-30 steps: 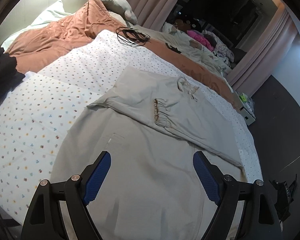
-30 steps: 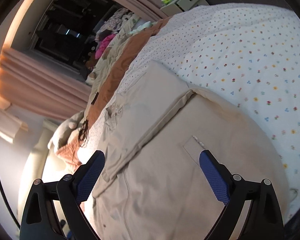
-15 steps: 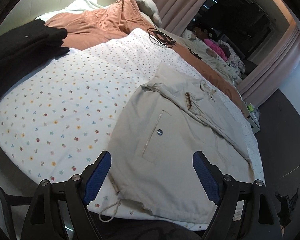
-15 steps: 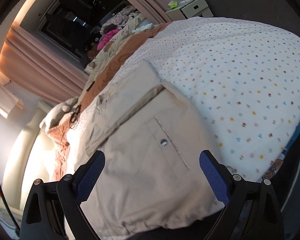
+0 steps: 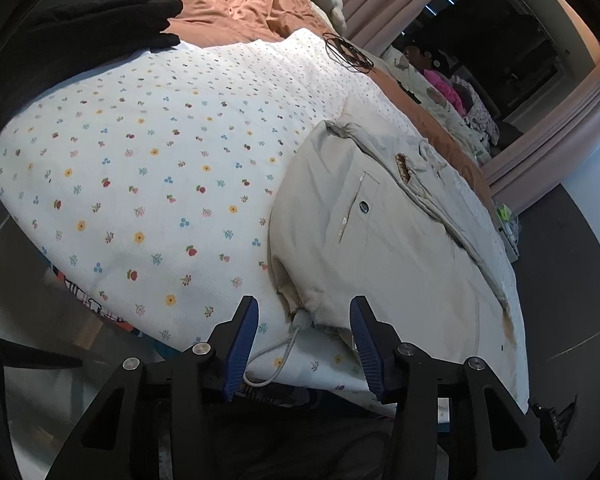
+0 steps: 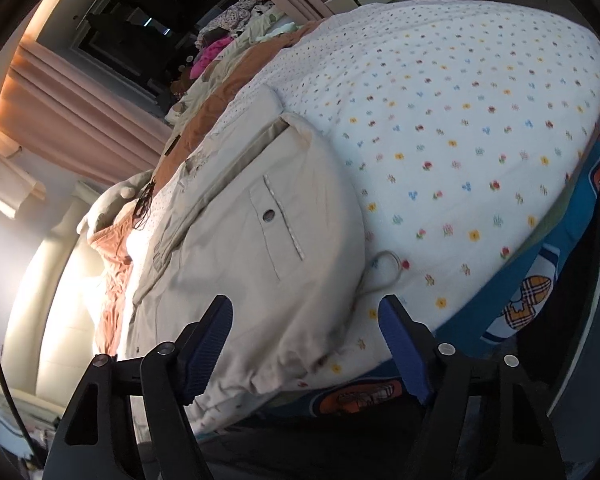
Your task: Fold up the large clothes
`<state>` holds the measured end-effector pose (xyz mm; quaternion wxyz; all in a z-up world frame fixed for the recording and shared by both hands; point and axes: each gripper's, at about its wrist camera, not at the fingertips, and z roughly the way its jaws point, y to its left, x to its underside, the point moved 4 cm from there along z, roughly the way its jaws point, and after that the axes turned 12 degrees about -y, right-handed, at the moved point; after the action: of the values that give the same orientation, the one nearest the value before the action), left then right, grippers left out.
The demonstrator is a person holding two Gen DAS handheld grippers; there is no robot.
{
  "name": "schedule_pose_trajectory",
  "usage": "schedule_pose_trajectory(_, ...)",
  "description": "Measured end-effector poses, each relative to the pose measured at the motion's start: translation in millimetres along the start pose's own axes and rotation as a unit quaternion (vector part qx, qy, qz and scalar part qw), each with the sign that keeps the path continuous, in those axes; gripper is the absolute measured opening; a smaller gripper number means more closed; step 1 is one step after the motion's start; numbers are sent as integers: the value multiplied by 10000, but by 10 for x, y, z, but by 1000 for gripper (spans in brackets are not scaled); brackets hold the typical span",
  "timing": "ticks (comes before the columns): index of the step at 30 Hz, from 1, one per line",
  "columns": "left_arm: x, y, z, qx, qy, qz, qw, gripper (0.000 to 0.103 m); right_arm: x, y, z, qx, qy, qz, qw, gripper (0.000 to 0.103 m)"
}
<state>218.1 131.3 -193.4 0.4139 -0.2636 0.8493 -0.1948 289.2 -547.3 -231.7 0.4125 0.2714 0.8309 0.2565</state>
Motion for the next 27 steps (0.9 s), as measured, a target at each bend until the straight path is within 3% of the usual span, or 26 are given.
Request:
schedule_pose_trajectory(7,139,59,94,52,128,-119,9998,50,119,-118,94,-334,52,339,9989,70)
schedule_pose_trajectory(17,19,53,378,-35,259,-259,9993,50,181,-46,506,-683,393,722,9943,68)
schedule_pose_trajectory(27,-150,121,647,-23,305,-361,9989,50,111,49,781,-1097,325,986,9885,68)
